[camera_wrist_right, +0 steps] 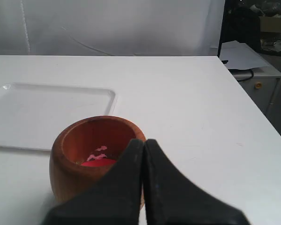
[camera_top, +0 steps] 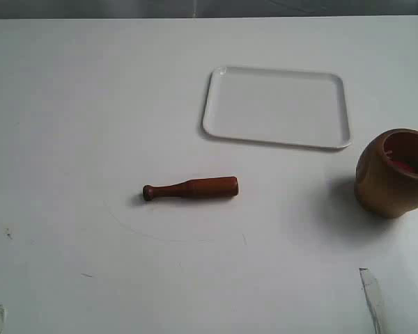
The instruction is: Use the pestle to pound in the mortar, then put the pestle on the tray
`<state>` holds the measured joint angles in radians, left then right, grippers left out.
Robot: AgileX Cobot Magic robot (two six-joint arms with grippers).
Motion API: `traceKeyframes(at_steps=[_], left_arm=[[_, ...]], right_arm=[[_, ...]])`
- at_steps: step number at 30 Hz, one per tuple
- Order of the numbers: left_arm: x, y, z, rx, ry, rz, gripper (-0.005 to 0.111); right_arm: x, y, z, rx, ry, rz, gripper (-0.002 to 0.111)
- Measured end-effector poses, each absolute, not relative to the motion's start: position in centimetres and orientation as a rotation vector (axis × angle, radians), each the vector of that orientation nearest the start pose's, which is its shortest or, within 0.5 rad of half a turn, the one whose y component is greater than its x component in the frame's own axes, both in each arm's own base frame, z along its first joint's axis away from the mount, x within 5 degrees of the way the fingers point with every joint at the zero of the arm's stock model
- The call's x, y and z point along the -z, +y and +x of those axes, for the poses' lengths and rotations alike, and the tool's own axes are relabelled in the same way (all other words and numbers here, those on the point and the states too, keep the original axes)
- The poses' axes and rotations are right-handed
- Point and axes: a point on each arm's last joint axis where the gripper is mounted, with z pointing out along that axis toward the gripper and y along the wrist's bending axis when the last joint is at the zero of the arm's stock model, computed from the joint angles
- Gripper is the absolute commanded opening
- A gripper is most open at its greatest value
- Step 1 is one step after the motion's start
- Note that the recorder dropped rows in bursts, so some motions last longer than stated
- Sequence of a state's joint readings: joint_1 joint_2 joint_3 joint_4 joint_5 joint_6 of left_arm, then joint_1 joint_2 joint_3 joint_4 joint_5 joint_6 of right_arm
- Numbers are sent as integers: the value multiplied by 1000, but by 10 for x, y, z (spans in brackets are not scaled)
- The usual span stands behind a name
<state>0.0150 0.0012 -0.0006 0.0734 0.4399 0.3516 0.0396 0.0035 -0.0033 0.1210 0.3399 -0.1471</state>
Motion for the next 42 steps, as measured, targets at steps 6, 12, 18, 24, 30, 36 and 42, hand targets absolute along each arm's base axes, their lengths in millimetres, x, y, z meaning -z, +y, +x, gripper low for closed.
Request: traceKeyframes(at_steps=[6,12,18,24,30,36,42], left_arm=[[-174,4,51,-320,1901,367,0],[-174,4,51,-320,1901,367,0],[-174,4,51,-320,1901,367,0],[-174,4,51,-320,1901,367,0],[-174,4,51,-320,1901,367,0],[-174,4,51,-320,1901,367,0],[-174,4,51,-320,1901,367,0]], right_arm=[[-184,6,54,-41,1819,-94,0],[-199,4,56,-4,1644,-89,0],[-238,-2,51,-10,1208,14,0],[-269,-3,31,-501,786,234,0],[-299,27,15,-549,664,-166,0],[-387,39,39,-349,684,-366,0],[-430,20,150,-59,1308,-182,0]])
